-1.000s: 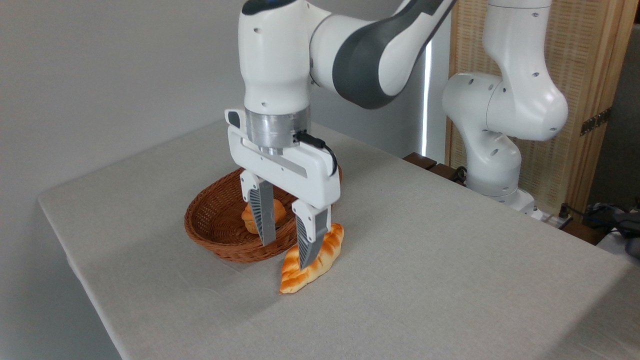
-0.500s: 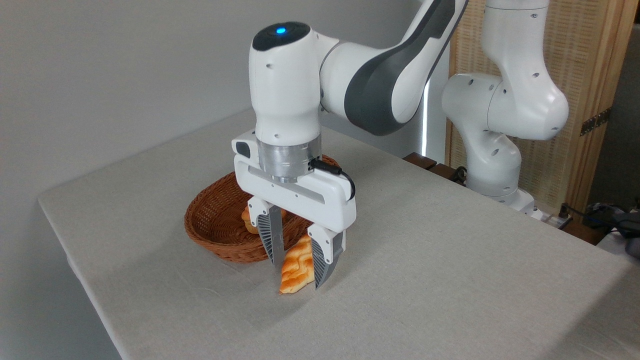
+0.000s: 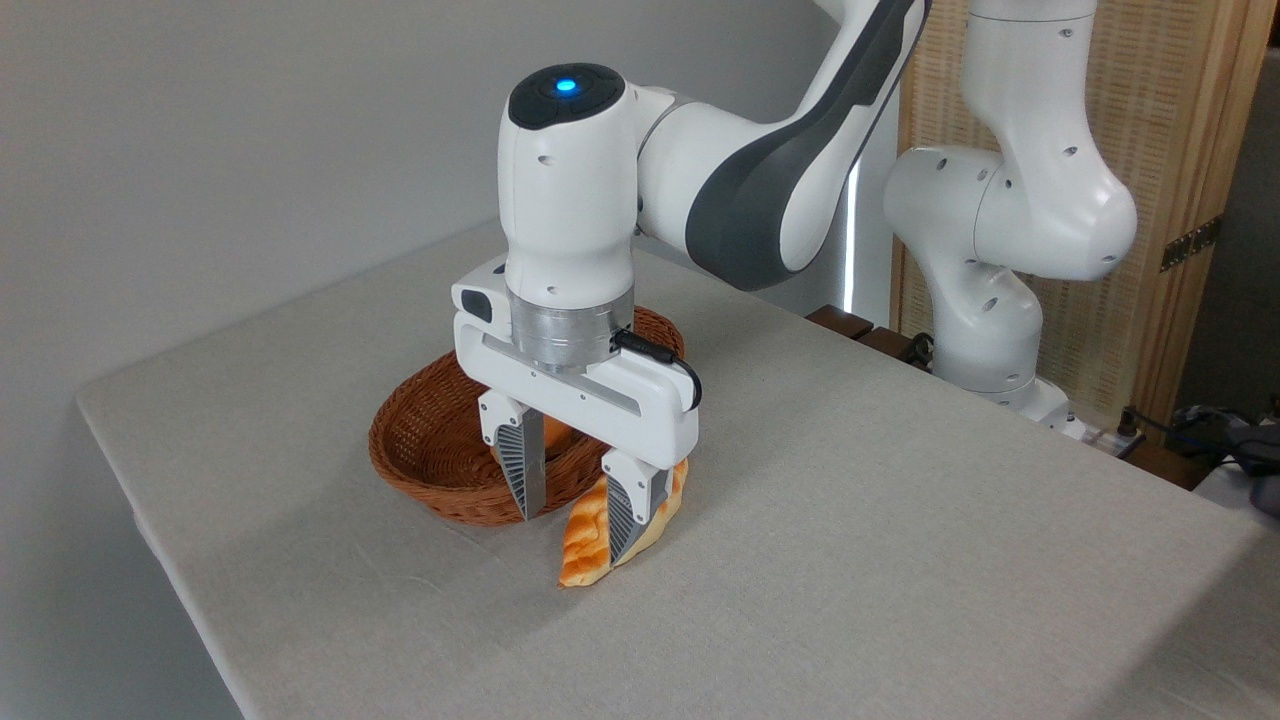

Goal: Put bread into the basket

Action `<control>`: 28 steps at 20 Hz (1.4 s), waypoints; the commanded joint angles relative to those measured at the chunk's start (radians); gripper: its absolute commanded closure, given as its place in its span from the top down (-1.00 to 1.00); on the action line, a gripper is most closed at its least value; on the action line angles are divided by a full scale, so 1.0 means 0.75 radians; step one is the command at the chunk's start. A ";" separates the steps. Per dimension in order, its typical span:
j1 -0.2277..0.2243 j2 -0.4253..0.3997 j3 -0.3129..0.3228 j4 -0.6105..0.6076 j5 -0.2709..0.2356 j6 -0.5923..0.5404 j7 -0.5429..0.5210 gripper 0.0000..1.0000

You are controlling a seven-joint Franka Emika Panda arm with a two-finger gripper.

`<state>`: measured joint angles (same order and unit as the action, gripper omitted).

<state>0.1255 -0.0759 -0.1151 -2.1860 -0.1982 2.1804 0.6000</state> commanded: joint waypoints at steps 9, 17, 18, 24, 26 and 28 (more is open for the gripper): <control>-0.006 0.009 0.000 -0.071 -0.008 0.028 0.000 1.00; -0.004 0.009 0.002 -0.082 -0.008 0.028 0.012 0.76; -0.004 0.009 0.002 -0.082 -0.008 0.028 0.012 0.47; -0.002 0.007 0.004 -0.082 -0.006 0.028 0.012 -0.01; -0.002 0.007 0.004 -0.082 -0.008 0.026 0.018 -0.01; 0.000 0.005 0.006 -0.082 -0.008 0.016 0.053 -0.01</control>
<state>0.1258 -0.0612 -0.1145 -2.2328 -0.1982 2.1804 0.6058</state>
